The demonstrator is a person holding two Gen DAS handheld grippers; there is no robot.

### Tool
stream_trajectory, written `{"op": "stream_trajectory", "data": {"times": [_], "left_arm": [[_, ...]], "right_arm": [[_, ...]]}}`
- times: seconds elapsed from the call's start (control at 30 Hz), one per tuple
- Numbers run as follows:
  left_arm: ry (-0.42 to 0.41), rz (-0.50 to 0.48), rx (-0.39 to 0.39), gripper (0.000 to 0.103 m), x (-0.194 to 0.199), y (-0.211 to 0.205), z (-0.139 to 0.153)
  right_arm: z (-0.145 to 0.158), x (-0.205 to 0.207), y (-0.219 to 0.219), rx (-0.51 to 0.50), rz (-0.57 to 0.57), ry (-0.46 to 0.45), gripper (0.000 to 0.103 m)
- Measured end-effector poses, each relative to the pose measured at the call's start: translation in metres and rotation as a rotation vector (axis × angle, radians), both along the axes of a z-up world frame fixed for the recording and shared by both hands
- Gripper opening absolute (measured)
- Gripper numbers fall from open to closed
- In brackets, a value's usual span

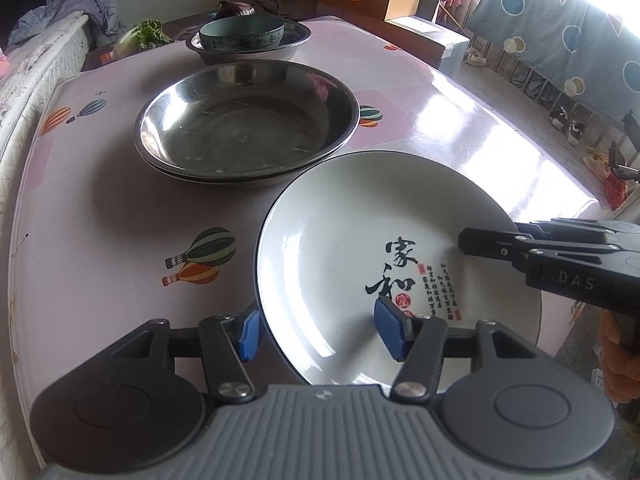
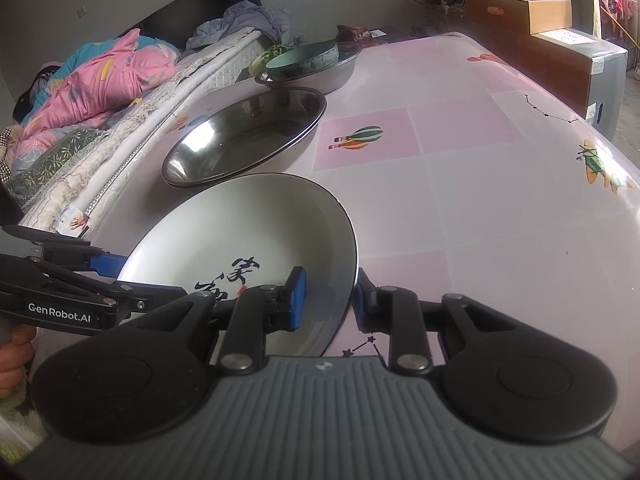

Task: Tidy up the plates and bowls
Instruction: 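Lift the white plate off the table with the right gripper, then carry the white plate with the right gripper over the stacked steel plates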

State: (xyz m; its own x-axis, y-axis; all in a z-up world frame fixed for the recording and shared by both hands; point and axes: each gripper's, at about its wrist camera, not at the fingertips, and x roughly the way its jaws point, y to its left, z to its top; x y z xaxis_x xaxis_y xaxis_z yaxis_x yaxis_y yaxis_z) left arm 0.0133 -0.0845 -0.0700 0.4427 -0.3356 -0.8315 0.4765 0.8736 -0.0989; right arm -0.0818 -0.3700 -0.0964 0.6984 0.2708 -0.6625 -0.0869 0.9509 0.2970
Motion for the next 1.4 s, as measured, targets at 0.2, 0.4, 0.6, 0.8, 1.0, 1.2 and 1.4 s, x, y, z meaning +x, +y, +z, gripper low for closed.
{"op": "stream_trajectory", "data": {"times": [0.2, 0.4, 0.6, 0.8, 1.0, 1.2, 1.4], "left_arm": [[-0.009, -0.006, -0.007, 0.058, -0.001, -0.003, 0.004], [-0.007, -0.012, -0.015, 0.058, -0.003, -0.005, 0.006], [-0.007, -0.021, -0.021, 0.058, -0.004, -0.007, 0.008], [-0.015, -0.023, -0.025, 0.058, -0.005, -0.009, 0.012], [-0.025, -0.02, -0.03, 0.058, -0.005, -0.009, 0.016], [-0.029, -0.015, -0.038, 0.058, -0.005, -0.008, 0.02], [-0.034, -0.009, -0.049, 0.058, -0.006, -0.005, 0.023]], "right_arm": [[0.002, -0.003, -0.004, 0.008, -0.012, -0.003, 0.025], [0.005, -0.007, -0.008, 0.009, -0.026, -0.005, 0.025], [0.009, -0.011, -0.01, 0.011, -0.04, -0.009, 0.025], [0.013, -0.013, -0.013, 0.017, -0.055, -0.016, 0.025], [0.02, -0.016, -0.015, 0.019, -0.057, -0.028, 0.025], [0.025, -0.017, -0.016, 0.026, -0.063, -0.036, 0.025], [0.031, -0.017, -0.015, 0.019, -0.061, -0.043, 0.025]]}}
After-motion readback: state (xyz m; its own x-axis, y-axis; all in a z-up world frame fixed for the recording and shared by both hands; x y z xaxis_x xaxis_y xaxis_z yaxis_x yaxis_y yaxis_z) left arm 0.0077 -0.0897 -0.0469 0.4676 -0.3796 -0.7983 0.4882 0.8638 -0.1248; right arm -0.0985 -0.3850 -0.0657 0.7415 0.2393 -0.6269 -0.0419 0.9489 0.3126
